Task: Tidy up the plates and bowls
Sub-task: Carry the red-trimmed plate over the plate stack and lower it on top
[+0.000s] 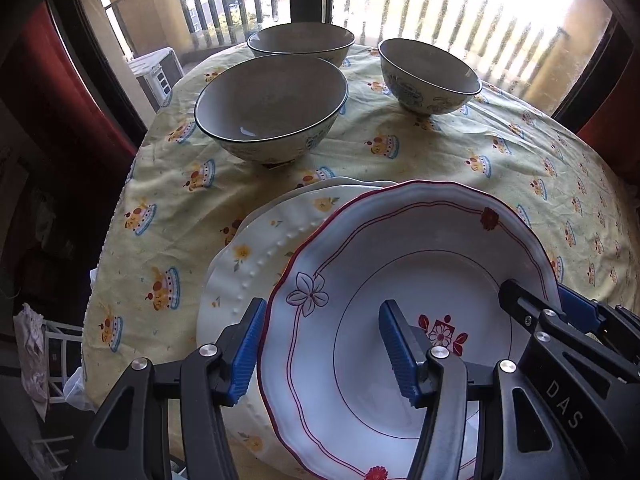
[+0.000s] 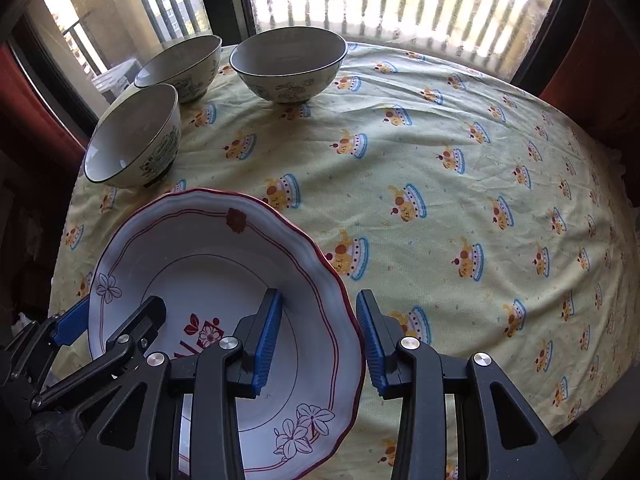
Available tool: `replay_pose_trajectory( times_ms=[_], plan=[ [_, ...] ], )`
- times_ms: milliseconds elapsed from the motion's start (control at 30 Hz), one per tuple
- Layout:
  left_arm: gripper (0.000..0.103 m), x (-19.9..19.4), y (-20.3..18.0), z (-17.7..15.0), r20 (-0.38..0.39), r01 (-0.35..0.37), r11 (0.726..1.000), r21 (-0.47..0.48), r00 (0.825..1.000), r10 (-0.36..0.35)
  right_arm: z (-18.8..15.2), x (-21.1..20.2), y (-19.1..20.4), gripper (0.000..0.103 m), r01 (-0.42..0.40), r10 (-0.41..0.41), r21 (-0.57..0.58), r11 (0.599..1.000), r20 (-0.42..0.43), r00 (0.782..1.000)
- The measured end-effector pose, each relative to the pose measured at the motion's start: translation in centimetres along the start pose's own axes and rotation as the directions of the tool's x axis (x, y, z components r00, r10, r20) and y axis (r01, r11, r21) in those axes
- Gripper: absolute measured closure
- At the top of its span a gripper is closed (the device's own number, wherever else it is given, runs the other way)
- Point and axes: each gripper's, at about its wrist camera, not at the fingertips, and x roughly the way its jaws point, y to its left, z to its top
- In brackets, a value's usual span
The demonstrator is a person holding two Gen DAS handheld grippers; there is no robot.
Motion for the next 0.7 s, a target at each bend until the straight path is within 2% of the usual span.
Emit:
replay_pose_trajectory(
  times_ms=[333,533,700],
  plan=[
    [0.045,1.2,1.9,-0.2,-0.016,-0.037,0.999,0.005,0.999,0.037,-0.1,1.8,2.7,0.061,-0.012,0.011,-0.022,1.000,-0.034,0.999],
    [0.046,1.4,1.6,0.1,0.000,-0.043,0.998,0.037,0.999,0.043,-0.1,2.3,3.1,0.060,0.007,-0.008,-0.032,0.999,-0.027,1.000],
    [0.046,1.5,1.0,-0.1,0.013,-0.052,0.997,0.063,0.999,0.051,-0.2,3.1,2.3,0.060,-0.006,0.006,0.002,1.000,-0.051,0.999]
  ],
)
